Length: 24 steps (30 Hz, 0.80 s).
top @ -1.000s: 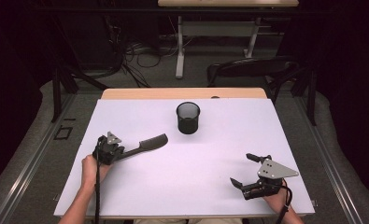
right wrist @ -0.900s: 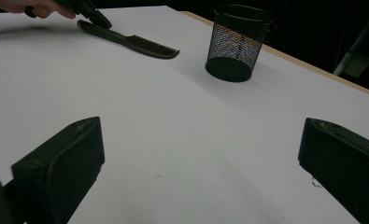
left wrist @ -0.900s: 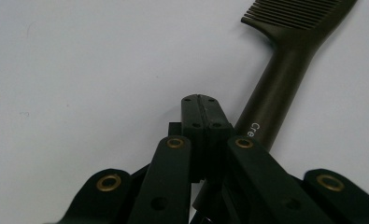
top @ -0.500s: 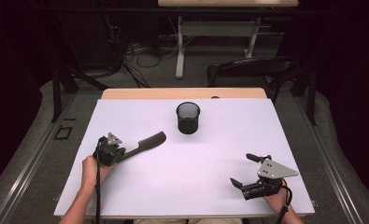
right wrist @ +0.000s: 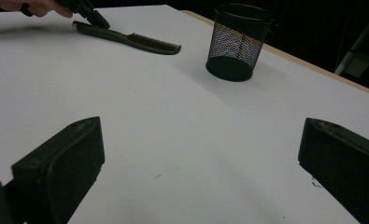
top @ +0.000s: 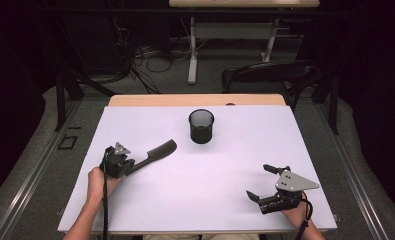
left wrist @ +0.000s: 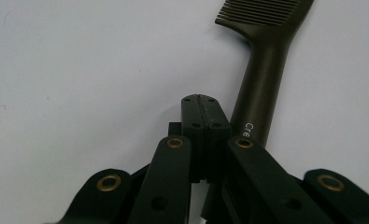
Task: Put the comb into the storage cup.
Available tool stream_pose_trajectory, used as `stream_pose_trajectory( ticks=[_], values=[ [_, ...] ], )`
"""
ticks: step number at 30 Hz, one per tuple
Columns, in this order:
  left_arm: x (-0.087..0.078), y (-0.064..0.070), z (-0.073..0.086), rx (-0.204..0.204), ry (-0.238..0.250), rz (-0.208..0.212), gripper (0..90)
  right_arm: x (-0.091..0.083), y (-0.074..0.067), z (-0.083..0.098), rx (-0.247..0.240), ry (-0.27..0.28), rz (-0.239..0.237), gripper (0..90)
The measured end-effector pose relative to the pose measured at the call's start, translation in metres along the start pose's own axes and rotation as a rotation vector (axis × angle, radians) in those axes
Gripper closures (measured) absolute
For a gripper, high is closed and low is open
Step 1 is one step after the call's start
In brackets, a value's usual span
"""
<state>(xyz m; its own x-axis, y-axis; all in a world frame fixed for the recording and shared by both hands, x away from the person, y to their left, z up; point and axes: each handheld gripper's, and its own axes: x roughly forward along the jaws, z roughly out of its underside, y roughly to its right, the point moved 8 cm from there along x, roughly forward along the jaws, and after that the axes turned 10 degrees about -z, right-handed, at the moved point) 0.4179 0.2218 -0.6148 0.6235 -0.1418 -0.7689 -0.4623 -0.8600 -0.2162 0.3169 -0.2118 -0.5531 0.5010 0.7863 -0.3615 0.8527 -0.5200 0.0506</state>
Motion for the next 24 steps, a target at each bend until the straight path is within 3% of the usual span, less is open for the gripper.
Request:
stream_pose_trajectory(
  ticks=[8, 11, 21, 24],
  values=[
    [-0.0009, 0.0014, 0.0002, -0.009, -0.006, 0.01, 90.0, 0.0, -0.0001, 0.0002, -0.001, -0.003, -0.001, 0.1],
    [-0.0022, 0.0028, 0.0014, -0.026, -0.002, 0.036, 90.0, -0.0001, 0.0, 0.0001, -0.002, -0.002, -0.001, 0.1],
    [-0.0021, 0.0032, 0.0002, -0.017, 0.004, 0.025, 90.0, -0.0002, -0.0001, 0.0003, -0.004, -0.004, -0.002, 0.1],
    [-0.0046, 0.0006, -0.0013, -0.016, 0.011, 0.017, 83.0, -0.0002, 0.0003, 0.0004, -0.003, -0.004, -0.001, 0.1]
  ],
)
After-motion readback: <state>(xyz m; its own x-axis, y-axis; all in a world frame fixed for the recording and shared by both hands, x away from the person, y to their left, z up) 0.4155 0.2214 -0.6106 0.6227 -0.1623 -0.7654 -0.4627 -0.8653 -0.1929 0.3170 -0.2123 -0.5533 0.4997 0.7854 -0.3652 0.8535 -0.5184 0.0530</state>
